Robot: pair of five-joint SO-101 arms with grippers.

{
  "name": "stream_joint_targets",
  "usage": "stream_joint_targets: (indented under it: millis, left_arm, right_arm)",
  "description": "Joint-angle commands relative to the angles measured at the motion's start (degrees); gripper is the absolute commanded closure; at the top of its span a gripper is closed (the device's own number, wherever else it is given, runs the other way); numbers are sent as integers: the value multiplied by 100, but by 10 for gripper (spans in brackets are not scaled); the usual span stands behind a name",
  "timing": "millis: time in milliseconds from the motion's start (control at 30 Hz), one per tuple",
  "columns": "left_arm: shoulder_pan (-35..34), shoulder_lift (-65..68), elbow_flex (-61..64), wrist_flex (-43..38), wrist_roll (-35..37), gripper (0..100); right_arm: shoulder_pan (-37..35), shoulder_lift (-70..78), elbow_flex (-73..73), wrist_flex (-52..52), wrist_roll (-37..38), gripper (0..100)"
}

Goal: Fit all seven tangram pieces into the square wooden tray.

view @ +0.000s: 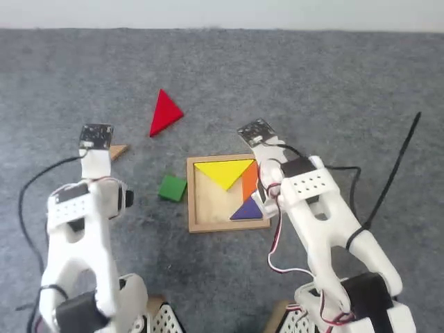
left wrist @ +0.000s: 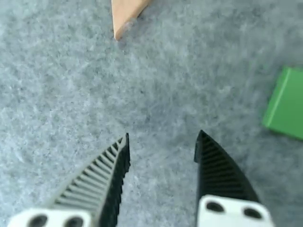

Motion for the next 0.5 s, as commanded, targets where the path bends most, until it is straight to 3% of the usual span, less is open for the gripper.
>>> stream_joint_targets:
  millis: [0, 67, 200, 333, 467]
  left_arm:
    - [-9, 141, -760, 97, 440, 769]
    - [-9, 202, -1121, 211, 651, 756]
    - [123, 563, -2431, 1187, 818, 750]
    - [607, 1407, -3714, 1925, 88, 750]
    - [615, 2514, -4655, 1916, -53, 750]
  right_arm:
    - [-4, -268, 229, -514, -273, 843]
    - [4, -251, 246, -567, -281, 843]
    - [4, -224, 264, -593, -466, 843]
    - [-13, -224, 273, -567, -492, 843]
    - [13, -224, 273, -549, -492, 843]
